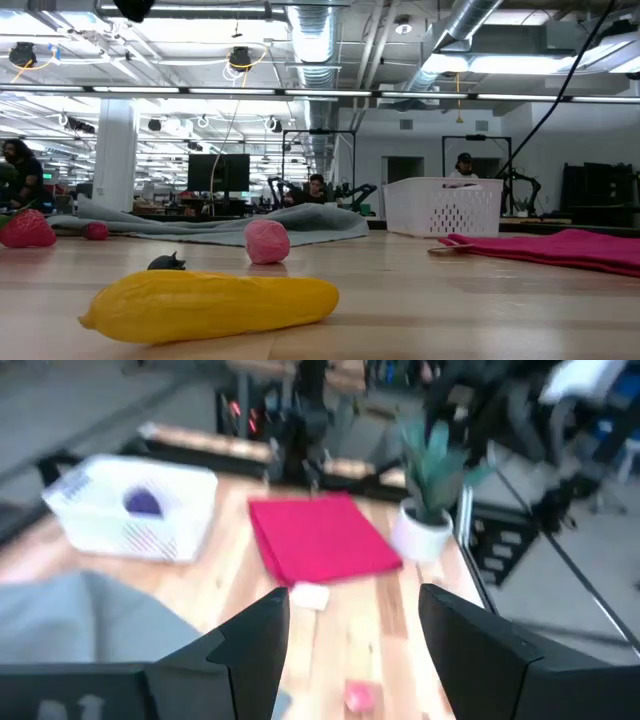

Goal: Pick and placing Produce into tupperware
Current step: Put the pink peach into the white bin

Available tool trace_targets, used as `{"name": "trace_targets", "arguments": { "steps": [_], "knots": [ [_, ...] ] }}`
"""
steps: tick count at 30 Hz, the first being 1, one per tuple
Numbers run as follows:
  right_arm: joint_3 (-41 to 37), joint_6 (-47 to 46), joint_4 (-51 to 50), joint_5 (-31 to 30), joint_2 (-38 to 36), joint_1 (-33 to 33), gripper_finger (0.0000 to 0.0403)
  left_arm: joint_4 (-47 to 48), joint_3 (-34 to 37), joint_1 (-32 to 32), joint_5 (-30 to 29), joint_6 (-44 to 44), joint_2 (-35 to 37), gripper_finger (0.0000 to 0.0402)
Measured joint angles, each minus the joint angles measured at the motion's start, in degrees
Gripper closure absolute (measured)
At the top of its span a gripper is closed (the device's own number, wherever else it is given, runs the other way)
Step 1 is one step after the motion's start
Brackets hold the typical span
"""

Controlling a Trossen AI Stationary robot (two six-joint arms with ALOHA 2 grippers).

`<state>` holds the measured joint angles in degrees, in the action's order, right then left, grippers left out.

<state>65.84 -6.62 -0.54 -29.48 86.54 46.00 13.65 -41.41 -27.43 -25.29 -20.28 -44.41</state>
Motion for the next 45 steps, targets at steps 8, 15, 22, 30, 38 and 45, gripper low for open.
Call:
{"name": "trace_targets", "arguments": {
  "steps": [8,15,22,30,38,45],
  "knots": [
    [-0.49,0.51,6.06,2.04,0.87,4.80,0.0274,1.35,-0.07,7.40,7.49,-3.26,-8.00,0.0187],
    [-0.54,5.24,2.73,-3.15,-0.20,10.00,0.0274,-6.15,-0.07,9.62,12.58,-2.37,-16.35,0.0187],
    [-0.45,6.66,2.09,6.50,-4.39,11.44,0.0274,-9.13,-0.07,10.54,14.09,-2.13,-21.24,0.0187],
    [-0.56,13.65,2.81,12.86,-1.66,10.79,0.0274,-7.12,-0.07,12.35,16.59,-5.37,-23.27,0.0187],
    [-0.54,12.69,1.51,12.76,-1.99,7.84,0.0274,-1.79,-0.13,12.51,19.90,-14.76,-25.59,0.0187],
    [-0.54,12.67,1.43,12.78,-2.01,6.15,0.0274,-2.27,-1.94,10.39,21.52,-16.02,-36.03,0.0187]
  ]
}}
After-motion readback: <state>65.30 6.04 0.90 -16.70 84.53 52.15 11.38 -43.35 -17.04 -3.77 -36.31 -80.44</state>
